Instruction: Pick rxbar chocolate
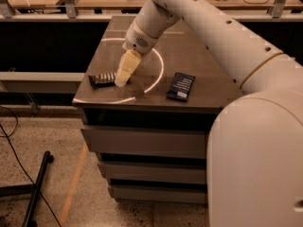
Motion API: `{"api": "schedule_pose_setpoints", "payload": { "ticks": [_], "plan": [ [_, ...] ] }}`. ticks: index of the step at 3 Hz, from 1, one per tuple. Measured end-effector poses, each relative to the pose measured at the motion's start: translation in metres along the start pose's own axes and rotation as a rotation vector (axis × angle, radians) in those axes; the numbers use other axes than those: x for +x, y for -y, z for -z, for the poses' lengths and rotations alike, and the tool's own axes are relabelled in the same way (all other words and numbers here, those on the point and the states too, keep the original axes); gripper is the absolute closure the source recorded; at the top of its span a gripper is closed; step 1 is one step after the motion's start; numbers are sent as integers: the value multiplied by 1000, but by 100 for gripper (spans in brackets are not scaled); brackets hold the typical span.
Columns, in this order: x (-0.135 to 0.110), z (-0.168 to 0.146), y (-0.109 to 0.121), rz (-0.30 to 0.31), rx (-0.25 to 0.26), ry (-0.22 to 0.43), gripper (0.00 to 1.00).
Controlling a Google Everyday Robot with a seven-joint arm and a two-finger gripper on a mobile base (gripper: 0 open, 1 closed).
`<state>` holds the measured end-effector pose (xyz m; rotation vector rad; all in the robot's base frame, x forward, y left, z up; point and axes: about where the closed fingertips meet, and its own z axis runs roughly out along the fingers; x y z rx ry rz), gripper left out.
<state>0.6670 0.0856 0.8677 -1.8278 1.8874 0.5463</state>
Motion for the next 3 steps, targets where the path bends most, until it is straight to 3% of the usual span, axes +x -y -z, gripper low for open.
{"api": "schedule_pose_setpoints", "payload": {
  "ticks": [1, 3],
  "plan": [
    [-5, -21, -1, 11, -25, 25, 10],
    [-8, -43, -10, 41, -56, 30, 57]
  ]
}}
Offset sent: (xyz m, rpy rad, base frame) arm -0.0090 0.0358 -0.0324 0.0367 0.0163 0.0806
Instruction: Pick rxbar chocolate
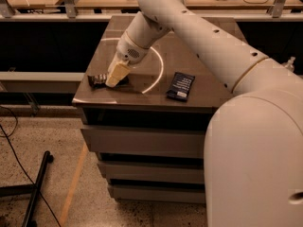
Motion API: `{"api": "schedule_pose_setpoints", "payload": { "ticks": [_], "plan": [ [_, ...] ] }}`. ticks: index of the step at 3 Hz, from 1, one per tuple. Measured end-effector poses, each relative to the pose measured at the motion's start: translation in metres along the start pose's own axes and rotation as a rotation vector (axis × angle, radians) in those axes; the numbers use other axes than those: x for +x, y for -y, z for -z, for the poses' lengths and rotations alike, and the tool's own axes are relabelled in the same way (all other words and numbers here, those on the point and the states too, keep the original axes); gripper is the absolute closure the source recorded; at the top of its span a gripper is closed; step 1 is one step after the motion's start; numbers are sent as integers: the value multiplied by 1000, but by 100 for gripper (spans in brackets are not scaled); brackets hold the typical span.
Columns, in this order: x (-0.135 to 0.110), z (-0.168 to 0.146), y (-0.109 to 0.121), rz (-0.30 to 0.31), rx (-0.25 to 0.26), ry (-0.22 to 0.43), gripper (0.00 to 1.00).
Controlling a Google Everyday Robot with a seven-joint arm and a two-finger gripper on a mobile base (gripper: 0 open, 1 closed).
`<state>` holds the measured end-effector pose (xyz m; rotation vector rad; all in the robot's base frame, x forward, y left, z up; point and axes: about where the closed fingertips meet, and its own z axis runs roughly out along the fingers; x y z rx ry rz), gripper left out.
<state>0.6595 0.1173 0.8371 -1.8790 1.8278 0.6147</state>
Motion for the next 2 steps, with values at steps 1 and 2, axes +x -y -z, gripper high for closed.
{"api": "schedule_pose_setpoints", "payload": {
  "ticks": [1, 2],
  "plan": [
    [1, -3, -2, 4, -5, -1, 82],
    [1, -3, -3, 5, -6, 0, 100]
  ]
}}
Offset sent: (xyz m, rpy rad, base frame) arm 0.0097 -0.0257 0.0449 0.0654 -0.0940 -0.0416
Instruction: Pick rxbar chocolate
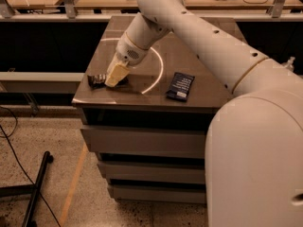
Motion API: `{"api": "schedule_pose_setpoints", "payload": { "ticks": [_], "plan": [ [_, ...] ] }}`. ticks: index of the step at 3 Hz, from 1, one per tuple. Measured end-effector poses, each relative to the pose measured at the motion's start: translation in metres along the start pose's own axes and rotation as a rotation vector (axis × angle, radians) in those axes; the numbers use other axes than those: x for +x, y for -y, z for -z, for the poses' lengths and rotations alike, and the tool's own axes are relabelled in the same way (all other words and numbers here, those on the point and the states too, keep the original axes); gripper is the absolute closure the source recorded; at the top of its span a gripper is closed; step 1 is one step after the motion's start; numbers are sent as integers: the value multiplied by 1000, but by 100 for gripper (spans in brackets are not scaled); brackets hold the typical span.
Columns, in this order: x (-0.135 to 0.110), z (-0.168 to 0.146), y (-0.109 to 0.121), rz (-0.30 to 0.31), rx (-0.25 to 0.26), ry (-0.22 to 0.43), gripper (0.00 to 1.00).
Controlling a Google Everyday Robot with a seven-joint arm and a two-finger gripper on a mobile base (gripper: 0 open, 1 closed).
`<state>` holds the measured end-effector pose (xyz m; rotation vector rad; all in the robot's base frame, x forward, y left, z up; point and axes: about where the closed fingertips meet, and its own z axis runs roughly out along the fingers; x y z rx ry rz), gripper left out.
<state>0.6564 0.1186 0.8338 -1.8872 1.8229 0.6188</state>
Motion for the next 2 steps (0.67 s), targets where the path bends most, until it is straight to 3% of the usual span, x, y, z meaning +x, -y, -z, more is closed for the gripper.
{"api": "schedule_pose_setpoints", "payload": {
  "ticks": [2],
  "plan": [
    [0, 0, 0, 0, 0, 0, 100]
  ]
}}
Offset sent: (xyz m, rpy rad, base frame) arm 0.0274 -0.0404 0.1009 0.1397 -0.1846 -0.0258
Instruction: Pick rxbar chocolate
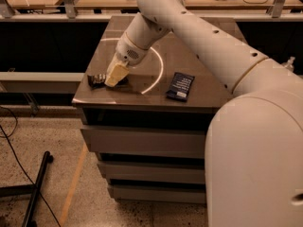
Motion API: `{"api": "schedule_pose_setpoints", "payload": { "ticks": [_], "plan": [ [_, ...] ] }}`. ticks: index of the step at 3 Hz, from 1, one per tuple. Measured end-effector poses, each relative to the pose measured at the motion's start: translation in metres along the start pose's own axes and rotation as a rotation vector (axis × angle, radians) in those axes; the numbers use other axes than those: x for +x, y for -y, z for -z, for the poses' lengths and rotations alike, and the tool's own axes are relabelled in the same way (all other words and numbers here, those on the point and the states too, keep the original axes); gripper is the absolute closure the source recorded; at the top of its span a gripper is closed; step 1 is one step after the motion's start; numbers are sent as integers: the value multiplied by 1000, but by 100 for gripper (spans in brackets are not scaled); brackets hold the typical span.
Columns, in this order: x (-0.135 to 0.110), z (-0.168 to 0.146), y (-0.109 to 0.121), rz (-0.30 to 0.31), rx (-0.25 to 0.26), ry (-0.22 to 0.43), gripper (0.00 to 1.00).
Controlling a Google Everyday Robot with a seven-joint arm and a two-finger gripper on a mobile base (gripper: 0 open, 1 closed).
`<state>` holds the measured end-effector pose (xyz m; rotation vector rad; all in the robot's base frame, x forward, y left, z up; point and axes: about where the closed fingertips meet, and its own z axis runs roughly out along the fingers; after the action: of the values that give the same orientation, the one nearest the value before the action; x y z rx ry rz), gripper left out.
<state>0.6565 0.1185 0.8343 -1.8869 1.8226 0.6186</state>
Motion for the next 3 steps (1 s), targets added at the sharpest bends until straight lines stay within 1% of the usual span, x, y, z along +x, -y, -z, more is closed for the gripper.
{"api": "schedule_pose_setpoints", "payload": {
  "ticks": [1, 2, 3],
  "plan": [
    [0, 1, 0, 1, 1, 1, 100],
    [-6, 32, 7, 26, 52, 41, 100],
    [-15, 72, 16, 58, 116, 90, 100]
  ]
}}
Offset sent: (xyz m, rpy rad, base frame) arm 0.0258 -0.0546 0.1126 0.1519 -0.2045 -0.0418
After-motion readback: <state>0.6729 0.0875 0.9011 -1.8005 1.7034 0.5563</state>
